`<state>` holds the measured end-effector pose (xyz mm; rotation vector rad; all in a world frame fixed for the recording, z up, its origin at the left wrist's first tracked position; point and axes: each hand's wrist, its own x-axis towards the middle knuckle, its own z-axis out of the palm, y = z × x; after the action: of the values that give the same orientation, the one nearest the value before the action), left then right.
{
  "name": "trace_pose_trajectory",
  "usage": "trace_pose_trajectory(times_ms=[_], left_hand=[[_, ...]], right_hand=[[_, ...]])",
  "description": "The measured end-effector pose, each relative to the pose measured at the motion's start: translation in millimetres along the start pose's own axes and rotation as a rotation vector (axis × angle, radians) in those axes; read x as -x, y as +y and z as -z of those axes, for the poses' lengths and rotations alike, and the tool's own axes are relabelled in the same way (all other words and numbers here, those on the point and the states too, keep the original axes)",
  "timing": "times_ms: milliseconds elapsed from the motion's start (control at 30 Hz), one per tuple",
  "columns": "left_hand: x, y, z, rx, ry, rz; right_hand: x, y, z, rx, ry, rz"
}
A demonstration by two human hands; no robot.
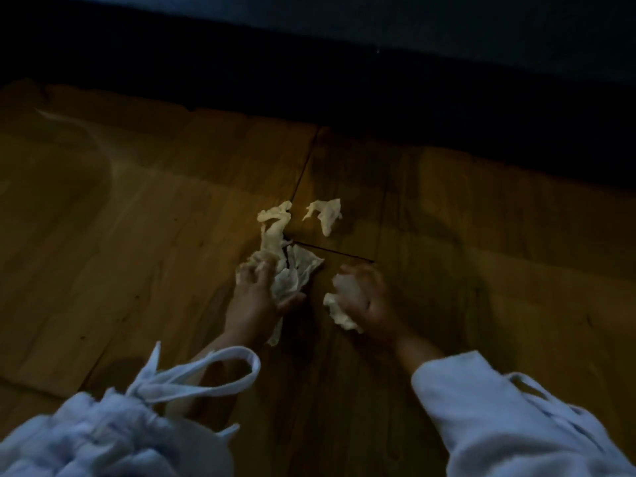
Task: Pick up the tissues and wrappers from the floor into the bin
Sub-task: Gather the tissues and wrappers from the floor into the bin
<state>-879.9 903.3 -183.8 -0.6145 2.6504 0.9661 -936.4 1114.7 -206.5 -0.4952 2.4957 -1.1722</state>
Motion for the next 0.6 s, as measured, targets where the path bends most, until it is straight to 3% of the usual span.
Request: trace_pose_trajectory(times_ms=[133, 233, 367, 467, 533, 600], left_hand=[[15, -4, -9, -0.268, 0.063, -0.081], [25, -18, -6, -0.275, 0.138, -0.097], [34, -44, 2, -0.092, 0.227, -0.083], [42, -59, 12, 0.175, 0.368, -0.02], [48, -60, 21, 0.389, 0.42, 0.068], [50, -62, 28, 0.528, 0.463, 0.116]], right_hand=[[16, 6, -14, 0.313, -0.087, 0.124], [6, 14, -15, 0.452, 0.083, 0.313], [-14, 11, -18, 0.643, 0.122, 0.5], [-32, -7, -18, 0.371, 0.147, 0.342], [-57, -30, -13, 0.187, 0.275, 0.198], [-92, -54, -4, 0.164, 0.417, 0.109]])
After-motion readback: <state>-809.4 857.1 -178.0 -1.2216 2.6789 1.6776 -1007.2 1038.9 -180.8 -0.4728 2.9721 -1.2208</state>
